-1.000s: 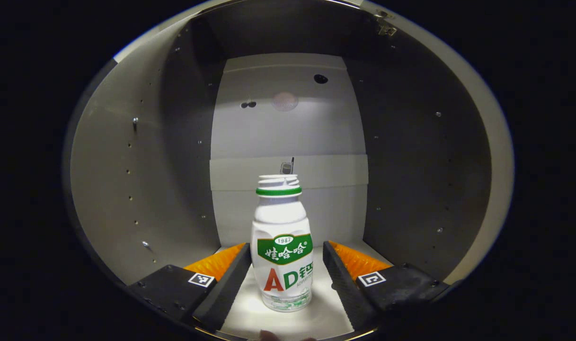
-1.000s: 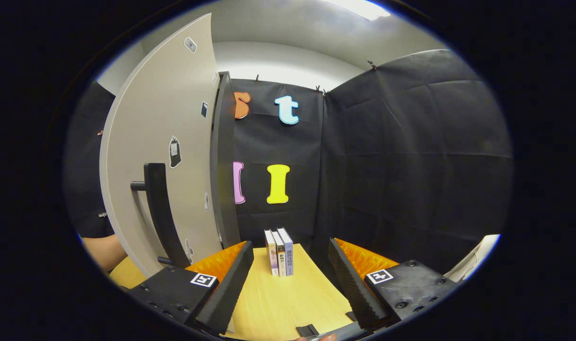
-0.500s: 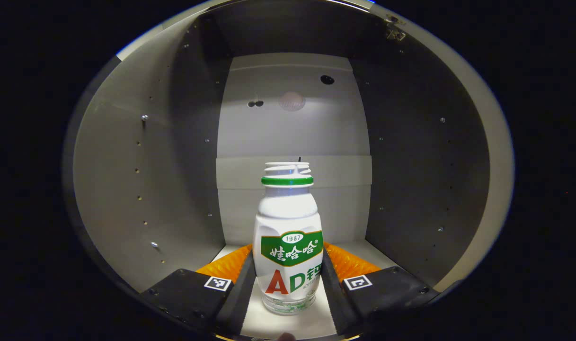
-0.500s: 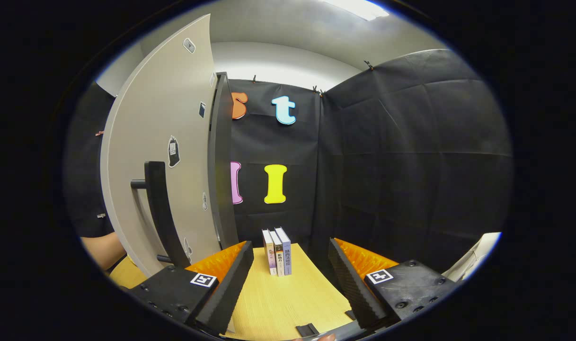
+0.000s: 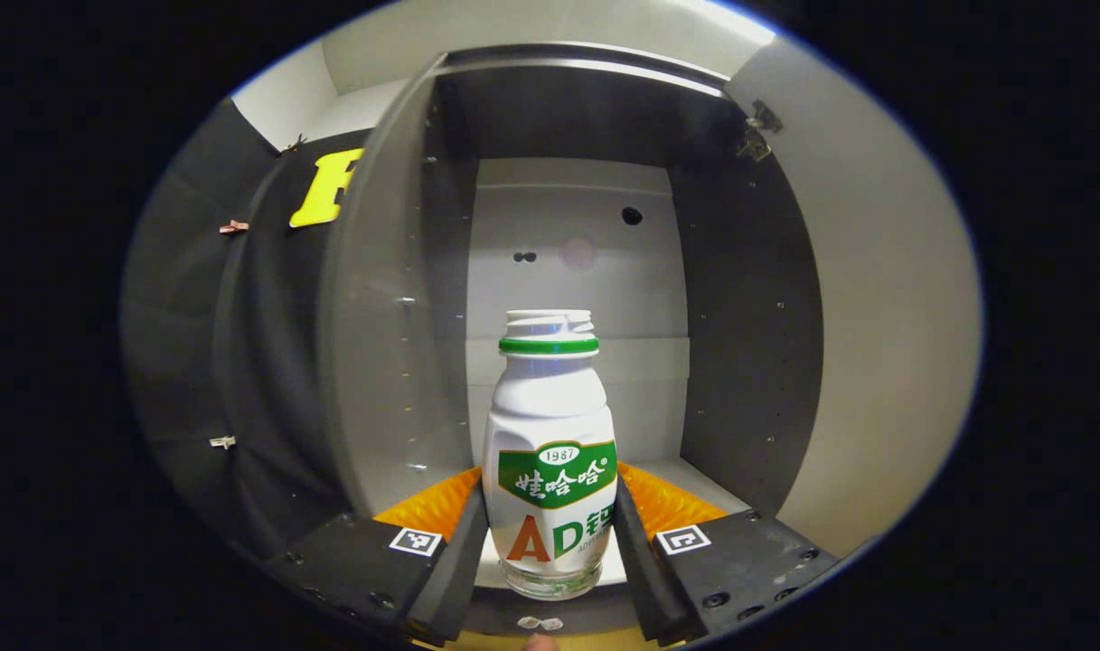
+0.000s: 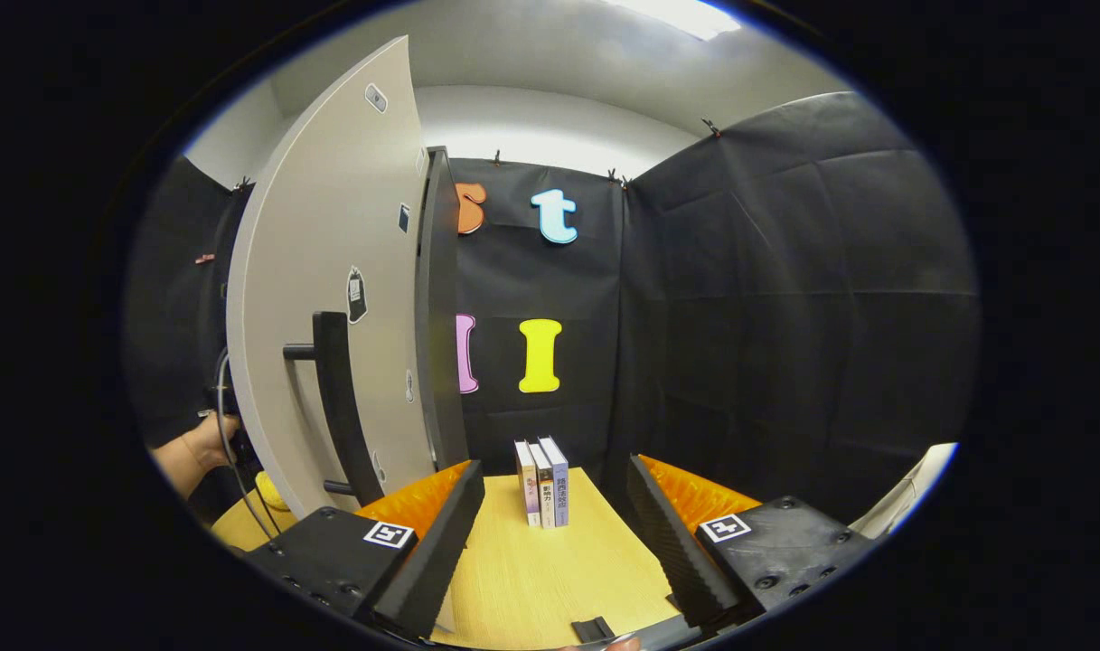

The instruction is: Open the cabinet door with the right hand, grasp the bottle in the cabinet with the left hand and place it on the coaster, then close the cabinet door with the right hand.

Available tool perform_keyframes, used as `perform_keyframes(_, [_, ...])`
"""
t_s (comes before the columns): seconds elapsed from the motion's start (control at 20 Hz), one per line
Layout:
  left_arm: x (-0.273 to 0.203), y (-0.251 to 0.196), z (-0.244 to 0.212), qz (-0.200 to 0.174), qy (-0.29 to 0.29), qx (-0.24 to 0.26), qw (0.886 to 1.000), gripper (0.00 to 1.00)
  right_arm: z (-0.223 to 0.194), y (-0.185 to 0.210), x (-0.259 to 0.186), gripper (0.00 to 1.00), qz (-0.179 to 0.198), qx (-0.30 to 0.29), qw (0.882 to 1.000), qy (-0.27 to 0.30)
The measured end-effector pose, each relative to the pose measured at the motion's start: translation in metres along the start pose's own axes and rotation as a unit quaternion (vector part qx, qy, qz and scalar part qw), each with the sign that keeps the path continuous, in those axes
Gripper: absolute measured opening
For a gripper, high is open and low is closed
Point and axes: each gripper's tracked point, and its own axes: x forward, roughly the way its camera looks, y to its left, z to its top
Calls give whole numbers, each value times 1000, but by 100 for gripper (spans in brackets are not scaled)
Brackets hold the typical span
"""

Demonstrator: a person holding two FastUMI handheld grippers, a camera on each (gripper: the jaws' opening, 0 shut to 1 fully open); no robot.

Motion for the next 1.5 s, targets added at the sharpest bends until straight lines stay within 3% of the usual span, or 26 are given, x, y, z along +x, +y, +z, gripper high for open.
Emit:
perform_keyframes(0.35, [-96, 59, -7, 16, -15, -2, 1000, 71, 6, 5, -2, 99, 8, 9, 1000, -14])
perform_keyframes(0.65, [-172, 98, -58, 24, -8, -5, 1000, 72, 12, 11, 0, 98, 13, 11, 1000, -24])
perform_keyframes(1.15, [-246, 100, -142, 2, -35, -14, 999, 72, 20, 15, 15, 98, -4, 23, 999, -39])
perform_keyframes(1.35, [-258, 93, -182, -11, -23, -27, 999, 71, 18, 19, 11, 98, -14, -8, 999, -39])
perform_keyframes(1.5, [-262, 93, -221, -17, -4, -9, 1000, 72, 19, 32, 7, 98, -3, -24, 998, -51])
